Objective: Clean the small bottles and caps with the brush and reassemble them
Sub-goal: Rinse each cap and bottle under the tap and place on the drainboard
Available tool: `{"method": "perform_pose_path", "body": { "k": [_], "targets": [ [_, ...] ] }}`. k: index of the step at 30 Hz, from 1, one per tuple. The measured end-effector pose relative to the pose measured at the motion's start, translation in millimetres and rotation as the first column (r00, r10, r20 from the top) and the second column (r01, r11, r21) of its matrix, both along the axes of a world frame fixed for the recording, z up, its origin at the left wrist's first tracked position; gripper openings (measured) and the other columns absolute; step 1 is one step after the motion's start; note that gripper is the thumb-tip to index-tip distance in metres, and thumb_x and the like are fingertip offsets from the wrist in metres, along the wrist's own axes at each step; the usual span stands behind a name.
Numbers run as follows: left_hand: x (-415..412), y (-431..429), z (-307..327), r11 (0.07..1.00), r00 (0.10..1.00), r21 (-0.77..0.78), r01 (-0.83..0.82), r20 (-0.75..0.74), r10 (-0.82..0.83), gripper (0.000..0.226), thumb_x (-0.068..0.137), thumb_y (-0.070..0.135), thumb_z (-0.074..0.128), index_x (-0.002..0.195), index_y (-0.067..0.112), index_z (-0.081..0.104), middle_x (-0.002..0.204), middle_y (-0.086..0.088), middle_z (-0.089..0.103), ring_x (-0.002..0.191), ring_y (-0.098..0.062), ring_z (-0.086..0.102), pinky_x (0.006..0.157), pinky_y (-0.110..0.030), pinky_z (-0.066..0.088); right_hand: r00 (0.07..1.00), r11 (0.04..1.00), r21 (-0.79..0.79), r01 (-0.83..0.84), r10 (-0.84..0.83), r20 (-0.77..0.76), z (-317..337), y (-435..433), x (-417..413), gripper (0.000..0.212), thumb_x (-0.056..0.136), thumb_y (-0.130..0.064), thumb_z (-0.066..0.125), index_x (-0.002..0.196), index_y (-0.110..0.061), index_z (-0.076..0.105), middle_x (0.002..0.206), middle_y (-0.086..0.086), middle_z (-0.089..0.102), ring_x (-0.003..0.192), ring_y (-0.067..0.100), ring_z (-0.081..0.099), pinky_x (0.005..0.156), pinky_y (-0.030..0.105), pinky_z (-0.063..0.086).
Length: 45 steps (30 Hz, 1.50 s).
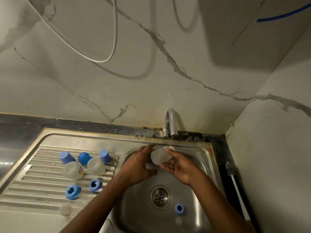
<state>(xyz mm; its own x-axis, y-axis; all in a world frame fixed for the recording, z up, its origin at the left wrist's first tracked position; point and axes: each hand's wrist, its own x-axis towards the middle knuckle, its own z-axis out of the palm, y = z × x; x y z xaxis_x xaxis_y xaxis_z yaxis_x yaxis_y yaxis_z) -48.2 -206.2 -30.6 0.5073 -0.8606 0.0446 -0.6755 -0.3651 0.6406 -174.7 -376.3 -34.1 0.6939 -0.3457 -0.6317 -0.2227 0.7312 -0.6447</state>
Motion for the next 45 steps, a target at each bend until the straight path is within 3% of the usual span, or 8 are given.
{"method": "perform_pose_path", "body": {
  "k": [8,11,14,20,23,36,42,45],
  "targets": [
    [-6,18,5,0.978,0.978,-0.21,-0.008,-0.204,-0.036,0.078,0.079,0.039,0.091,0.144,0.042,0.049,0.127,0.037,0.058,0.118,0.013,0.059,0.095,-0.008,0.049,0.997,0.971,0.23,-0.07,0.06,0.051,5,21,-1,0.067,0.095,-0.056,0.062,0.135,-0.002,0.064,0.128,0.017,0.071,0.111,0.031,0.073,0.084,0.038,0.057],
    [-8,26,7,0.966,0.96,-0.25,-0.065,-0.281,-0.008,0.071,0.082,0.041,0.088,0.142,0.045,0.049,0.128,0.028,0.064,0.117,0.006,0.064,0.093,-0.014,0.054,0.995,0.965,0.244,-0.092,0.079,0.062,5,31,3,0.069,0.092,-0.058,0.064,0.135,-0.004,0.067,0.123,0.012,0.073,0.092,0.025,0.073,0.089,0.04,0.05],
    [-5,35,7,0.95,0.936,-0.28,-0.141,-0.351,0.036,0.066,0.083,0.04,0.088,0.139,0.043,0.053,0.127,0.019,0.068,0.117,0.0,0.066,0.093,-0.019,0.057,0.989,0.958,0.254,-0.132,0.109,0.101,6,49,6,0.07,0.089,-0.06,0.066,0.133,-0.005,0.069,0.12,0.011,0.072,0.097,0.022,0.065,0.1,0.044,0.048],
    [9,64,15,0.928,0.923,-0.298,-0.223,-0.37,0.103,0.056,0.086,0.038,0.086,0.134,0.044,0.056,0.125,0.021,0.069,0.118,0.003,0.064,0.093,-0.021,0.057,0.973,0.954,0.201,-0.224,0.209,0.095,21,84,25,0.069,0.087,-0.062,0.068,0.133,-0.01,0.07,0.104,0.005,0.069,0.12,0.03,0.061,0.113,0.048,0.04],
    [18,82,22,0.906,0.895,-0.314,-0.284,-0.426,0.133,0.059,0.084,0.045,0.087,0.135,0.041,0.057,0.126,0.019,0.07,0.118,-0.003,0.066,0.095,-0.027,0.059,0.954,0.947,0.113,-0.3,0.294,0.063,30,102,34,0.07,0.091,-0.067,0.058,0.134,-0.013,0.07,0.126,0.012,0.072,0.129,0.032,0.063,0.109,0.048,0.043],
    [87,206,54,0.772,0.814,-0.355,-0.526,-0.473,0.337,0.049,0.08,0.022,0.093,0.123,0.021,0.068,0.111,0.014,0.075,0.1,-0.008,0.075,0.086,-0.024,0.062,0.895,0.88,-0.167,-0.445,0.429,-0.125,44,156,63,0.053,0.098,-0.053,0.057,0.136,-0.016,0.064,0.124,0.007,0.075,0.128,0.031,0.063,0.094,0.04,0.048],
    [118,271,38,0.76,0.8,-0.31,-0.571,-0.421,0.428,0.05,0.081,0.029,0.091,0.124,0.03,0.065,0.114,0.022,0.07,0.101,0.005,0.07,0.078,-0.014,0.058,0.884,0.867,-0.184,-0.463,0.438,-0.163,34,172,63,0.05,0.1,-0.051,0.056,0.135,-0.017,0.065,0.126,0.007,0.074,0.132,0.032,0.06,0.097,0.041,0.047],
    [131,293,19,0.756,0.784,-0.268,-0.598,-0.392,0.481,0.054,0.08,0.033,0.092,0.127,0.026,0.066,0.12,0.017,0.07,0.104,-0.004,0.071,0.084,-0.021,0.06,0.876,0.863,-0.178,-0.474,0.441,-0.193,27,183,59,0.051,0.099,-0.051,0.056,0.135,-0.017,0.065,0.126,0.007,0.074,0.131,0.032,0.061,0.097,0.04,0.047]
  ]
}}
